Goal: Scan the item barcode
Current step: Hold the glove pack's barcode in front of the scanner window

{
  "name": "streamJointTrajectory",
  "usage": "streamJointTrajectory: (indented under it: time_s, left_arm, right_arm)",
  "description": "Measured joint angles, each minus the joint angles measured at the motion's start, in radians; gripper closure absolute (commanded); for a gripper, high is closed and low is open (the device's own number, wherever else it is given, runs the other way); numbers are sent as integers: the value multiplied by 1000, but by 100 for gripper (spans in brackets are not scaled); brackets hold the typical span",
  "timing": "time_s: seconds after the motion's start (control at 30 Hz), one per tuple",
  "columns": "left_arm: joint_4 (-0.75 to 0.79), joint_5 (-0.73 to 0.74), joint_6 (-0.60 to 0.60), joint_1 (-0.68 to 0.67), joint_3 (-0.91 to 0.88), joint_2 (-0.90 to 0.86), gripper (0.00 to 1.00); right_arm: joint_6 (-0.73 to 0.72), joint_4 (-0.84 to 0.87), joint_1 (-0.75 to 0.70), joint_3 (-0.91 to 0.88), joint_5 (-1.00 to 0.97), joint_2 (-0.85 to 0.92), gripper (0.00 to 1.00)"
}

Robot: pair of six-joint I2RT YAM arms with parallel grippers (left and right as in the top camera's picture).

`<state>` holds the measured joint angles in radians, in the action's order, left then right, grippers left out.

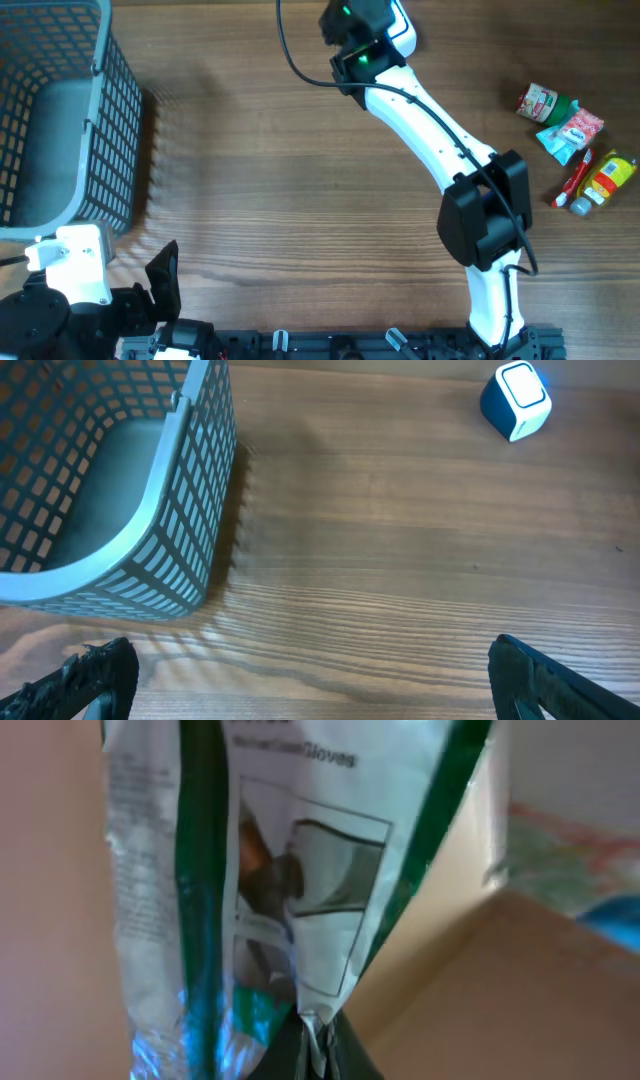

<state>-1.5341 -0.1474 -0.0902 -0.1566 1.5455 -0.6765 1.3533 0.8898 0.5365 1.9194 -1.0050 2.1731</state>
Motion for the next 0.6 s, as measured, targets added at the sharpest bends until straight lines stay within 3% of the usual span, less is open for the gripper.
streamJointTrajectory:
  time_s: [0.07, 0.27, 0.4, 0.6]
  left_arm:
    - [-1, 0, 0, 0, 0, 0, 0]
    - [0, 0, 0, 0, 0, 0, 0]
    - [0, 0, 0, 0, 0, 0, 0]
    - [0, 0, 0, 0, 0, 0, 0]
  right_arm:
    - [165, 161, -8, -101, 100, -8, 96]
    - [399, 132, -11, -359, 249, 4, 96]
    - [401, 138, -27, -366, 281, 5, 96]
    - [288, 246, -68, -366, 335, 14, 96]
